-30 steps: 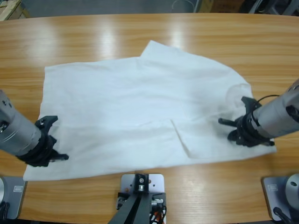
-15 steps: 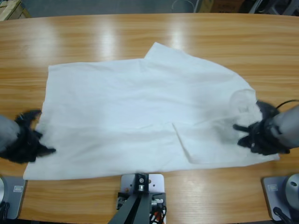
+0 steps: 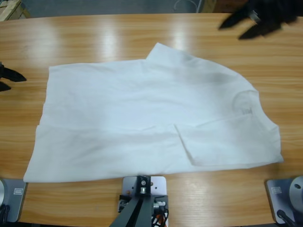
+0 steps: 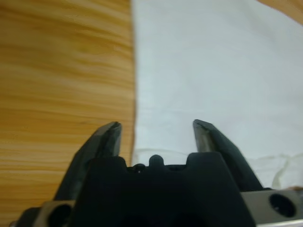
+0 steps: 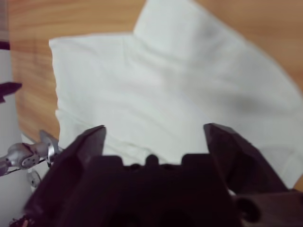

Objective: Fold clothes

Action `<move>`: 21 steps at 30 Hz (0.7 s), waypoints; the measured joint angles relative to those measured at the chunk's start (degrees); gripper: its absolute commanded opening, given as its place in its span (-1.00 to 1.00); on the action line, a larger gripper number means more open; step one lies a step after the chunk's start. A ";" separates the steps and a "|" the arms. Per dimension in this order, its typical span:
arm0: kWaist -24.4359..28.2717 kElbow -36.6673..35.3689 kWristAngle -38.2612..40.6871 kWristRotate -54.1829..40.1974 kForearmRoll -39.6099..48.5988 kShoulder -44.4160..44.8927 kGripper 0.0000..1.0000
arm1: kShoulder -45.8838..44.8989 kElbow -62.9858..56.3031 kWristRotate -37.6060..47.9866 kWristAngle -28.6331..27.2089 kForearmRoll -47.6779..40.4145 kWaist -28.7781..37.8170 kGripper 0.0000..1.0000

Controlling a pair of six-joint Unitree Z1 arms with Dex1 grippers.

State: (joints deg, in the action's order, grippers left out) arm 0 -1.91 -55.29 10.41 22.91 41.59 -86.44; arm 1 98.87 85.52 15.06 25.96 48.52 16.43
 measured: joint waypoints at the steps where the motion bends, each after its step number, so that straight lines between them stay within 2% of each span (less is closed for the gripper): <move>1: 1.71 0.39 0.19 -0.31 0.00 -0.69 0.96 | 3.04 4.16 -0.95 0.00 1.34 -0.01 0.84; 5: 4.23 0.51 1.63 -1.19 -0.14 -2.68 0.98 | 14.30 19.93 -6.03 0.18 8.34 -0.10 0.75; 8: 4.62 0.51 2.75 -4.45 -0.28 -5.21 0.98 | 22.02 27.39 -11.83 2.45 12.34 -0.66 0.72; 12: 4.83 0.51 5.71 -12.58 -1.42 -10.07 0.98 | 29.67 29.95 -19.44 6.72 14.53 -4.18 0.72; 21: 5.20 0.51 7.55 -14.08 -7.42 -14.55 0.98 | 41.36 41.40 -26.19 10.31 19.37 -6.18 0.72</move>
State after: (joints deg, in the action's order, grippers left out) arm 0 3.29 -54.78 17.96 8.84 34.17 -100.99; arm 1 140.23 126.92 -11.13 36.27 67.89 10.24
